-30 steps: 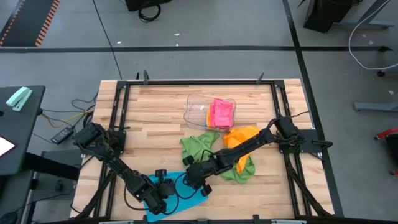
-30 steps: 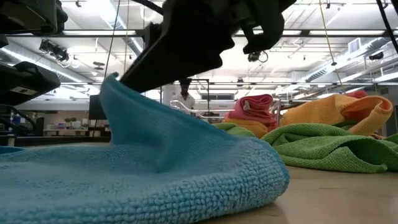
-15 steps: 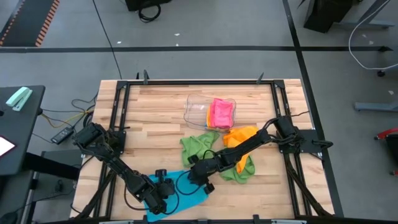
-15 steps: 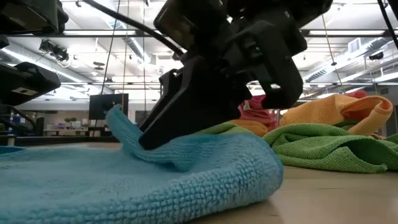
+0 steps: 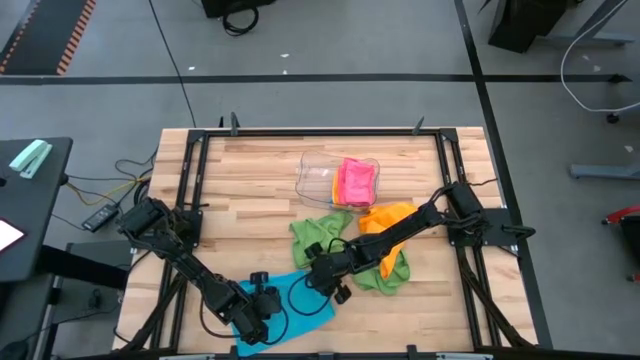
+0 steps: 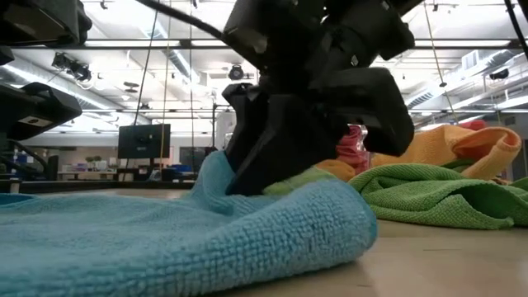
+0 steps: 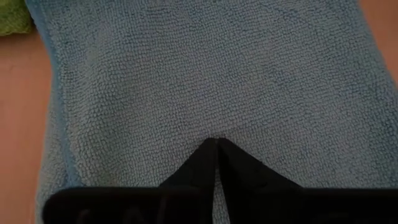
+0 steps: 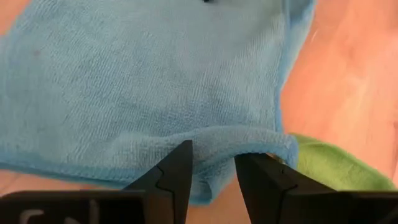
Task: Fold microfiber towels
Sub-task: Fold the blue microfiber cloth
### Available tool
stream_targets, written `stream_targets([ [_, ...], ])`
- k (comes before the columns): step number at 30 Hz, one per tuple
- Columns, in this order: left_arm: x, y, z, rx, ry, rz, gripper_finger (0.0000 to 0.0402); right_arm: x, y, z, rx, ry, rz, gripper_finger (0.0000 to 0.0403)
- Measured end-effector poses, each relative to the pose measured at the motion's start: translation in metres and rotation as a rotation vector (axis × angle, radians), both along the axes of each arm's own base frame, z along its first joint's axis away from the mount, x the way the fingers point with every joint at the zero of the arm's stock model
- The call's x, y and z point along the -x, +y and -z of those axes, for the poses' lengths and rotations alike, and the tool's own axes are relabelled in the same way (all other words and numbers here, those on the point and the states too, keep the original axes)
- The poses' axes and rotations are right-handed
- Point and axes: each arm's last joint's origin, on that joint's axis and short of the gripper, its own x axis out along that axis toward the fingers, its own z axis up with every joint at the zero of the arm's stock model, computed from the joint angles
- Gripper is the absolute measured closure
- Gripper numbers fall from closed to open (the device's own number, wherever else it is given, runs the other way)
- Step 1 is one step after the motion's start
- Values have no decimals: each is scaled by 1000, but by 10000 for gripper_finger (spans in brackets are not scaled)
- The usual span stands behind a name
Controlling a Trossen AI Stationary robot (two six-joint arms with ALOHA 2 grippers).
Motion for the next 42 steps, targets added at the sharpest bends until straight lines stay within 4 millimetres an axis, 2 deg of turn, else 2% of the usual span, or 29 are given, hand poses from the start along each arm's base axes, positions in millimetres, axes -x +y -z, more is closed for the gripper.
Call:
stream_targets([
  [5, 0, 0, 0, 0, 0, 0, 377, 0, 1, 2, 37, -16, -48, 274],
  [10, 0, 0, 0, 0, -1, 0, 392, -6, 5, -5, -70, -88, -77, 274],
  [16, 0, 0, 0, 1, -1, 1, 385, -8, 5, -7, -168, -77, 14, 277],
  [18, 0, 0, 0, 0, -2, 0, 376, -8, 5, -7, -172, -72, 29, 293],
  [23, 0, 0, 0, 2, -2, 0, 368, -8, 4, -7, -156, -78, 50, 377],
  [25, 0, 0, 0, 1, -3, 0, 372, -8, 4, -6, -153, -79, 50, 393],
  [28, 0, 0, 0, 1, -3, 0, 383, -6, 12, -7, -148, -80, 1, 393],
  [32, 0, 0, 0, 2, -3, -1, 392, 1, 35, -14, -156, -109, -242, 393],
  [34, 0, 0, 0, 2, -4, -2, 393, 5, 44, -13, -149, -104, -307, 393],
  [38, -1, 0, 0, 4, -5, -3, 380, 4, 42, 3, -141, -64, -291, 392],
  [42, -1, 0, 0, 7, -4, -7, 370, 1, 37, 6, -149, -57, -259, 371],
])
